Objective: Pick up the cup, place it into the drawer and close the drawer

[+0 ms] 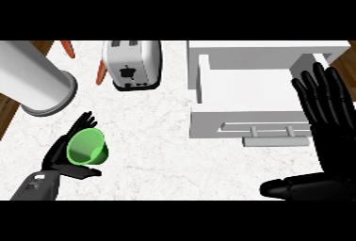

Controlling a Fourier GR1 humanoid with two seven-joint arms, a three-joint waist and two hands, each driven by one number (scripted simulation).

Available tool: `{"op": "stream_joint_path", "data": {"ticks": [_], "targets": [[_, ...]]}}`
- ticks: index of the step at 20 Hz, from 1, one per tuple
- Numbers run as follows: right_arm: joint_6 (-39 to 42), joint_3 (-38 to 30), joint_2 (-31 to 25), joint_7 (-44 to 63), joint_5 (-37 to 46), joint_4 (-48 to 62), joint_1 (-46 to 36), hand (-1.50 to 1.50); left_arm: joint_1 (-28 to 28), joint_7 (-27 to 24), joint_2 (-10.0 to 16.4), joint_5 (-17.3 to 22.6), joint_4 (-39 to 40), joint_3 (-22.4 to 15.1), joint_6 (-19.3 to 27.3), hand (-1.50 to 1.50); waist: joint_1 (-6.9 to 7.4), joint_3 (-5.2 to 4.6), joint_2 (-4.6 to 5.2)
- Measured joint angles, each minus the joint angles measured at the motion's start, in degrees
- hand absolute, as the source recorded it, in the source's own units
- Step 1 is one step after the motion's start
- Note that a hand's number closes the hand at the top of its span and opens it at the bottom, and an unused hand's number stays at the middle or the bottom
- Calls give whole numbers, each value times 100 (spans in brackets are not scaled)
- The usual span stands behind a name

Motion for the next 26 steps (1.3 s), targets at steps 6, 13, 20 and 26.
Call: {"op": "stream_joint_path", "data": {"ticks": [6,13,20,26], "targets": [[-55,28,13,120,12,-36,-125,-150,-89,73,-82,125,160,-55,-207,-150,-10,-4,4],[-18,-22,-35,198,-73,-132,-58,-150,-57,178,-237,308,129,-186,-540,150,-24,-7,3],[18,-1,-20,112,-58,-123,40,-150,-78,41,-351,455,-97,-288,-600,150,-20,-7,5],[-27,-95,-101,262,-63,-158,-95,-150,30,-287,-578,884,-280,149,164,150,38,-1,-15]]}}
